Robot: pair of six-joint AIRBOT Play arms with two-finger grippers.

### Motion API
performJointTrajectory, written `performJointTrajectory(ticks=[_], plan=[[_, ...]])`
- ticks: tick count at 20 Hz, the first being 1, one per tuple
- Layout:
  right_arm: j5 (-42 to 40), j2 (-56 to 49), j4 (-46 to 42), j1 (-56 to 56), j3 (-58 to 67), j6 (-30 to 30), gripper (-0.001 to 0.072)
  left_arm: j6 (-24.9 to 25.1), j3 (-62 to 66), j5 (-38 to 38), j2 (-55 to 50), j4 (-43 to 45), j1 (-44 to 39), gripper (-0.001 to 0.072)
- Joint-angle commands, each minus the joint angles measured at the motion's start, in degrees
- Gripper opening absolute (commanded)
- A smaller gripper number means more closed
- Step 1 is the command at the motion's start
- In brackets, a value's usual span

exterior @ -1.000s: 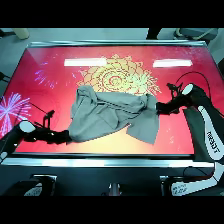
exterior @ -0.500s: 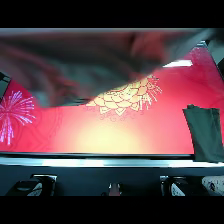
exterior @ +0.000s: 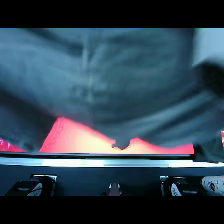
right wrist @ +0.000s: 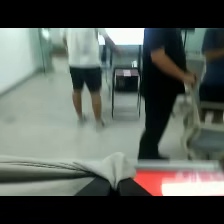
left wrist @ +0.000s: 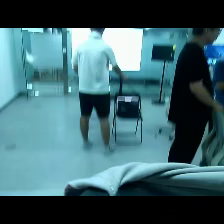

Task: Fold the shirts.

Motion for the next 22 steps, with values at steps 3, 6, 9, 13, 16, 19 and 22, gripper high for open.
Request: performJointTrajectory(ticks=[3, 6, 9, 13, 16, 19, 22], plan=[[27.78, -16.96, -4.17, 0.07, -0.57, -1.68, 0.0025, 0.57, -12.96, -13.77, -10.25, 1.16, 0.04, 0.0021], [27.06, -32.7, -3.06, 0.07, -3.37, -1.49, 0.0024, 2.62, -24.28, -11.28, -20.15, 1.18, 0.15, 0.0021], [16.31, -48.3, -1.64, 0.09, -4.02, 0.35, 0.0024, 2.58, -27.76, -8.37, -33.83, 1.11, 0.02, 0.0021], [1.57, -61.0, 6.95, 0.07, -4.02, 2.12, 0.0025, 2.47, -21.31, -2.01, -49.64, 0.04, 0.04, 0.0022], [-7.17, -65.57, 13.92, 0.07, -4.02, 2.8, 0.0025, 2.47, -13.88, 1.16, -57.68, -0.81, 0.04, 0.0022], [-8.17, -66.66, 15.15, 0.07, -3.87, 3.41, 0.0025, 4.22, -7.52, 1.42, -61.55, -0.96, 0.5, 0.0021], [6.82, -63.1, 9.64, 0.02, -2.49, 1.4, 0.0026, 7.69, -2.03, -9.44, -60.65, -0.81, 2.34, 0.0022]])
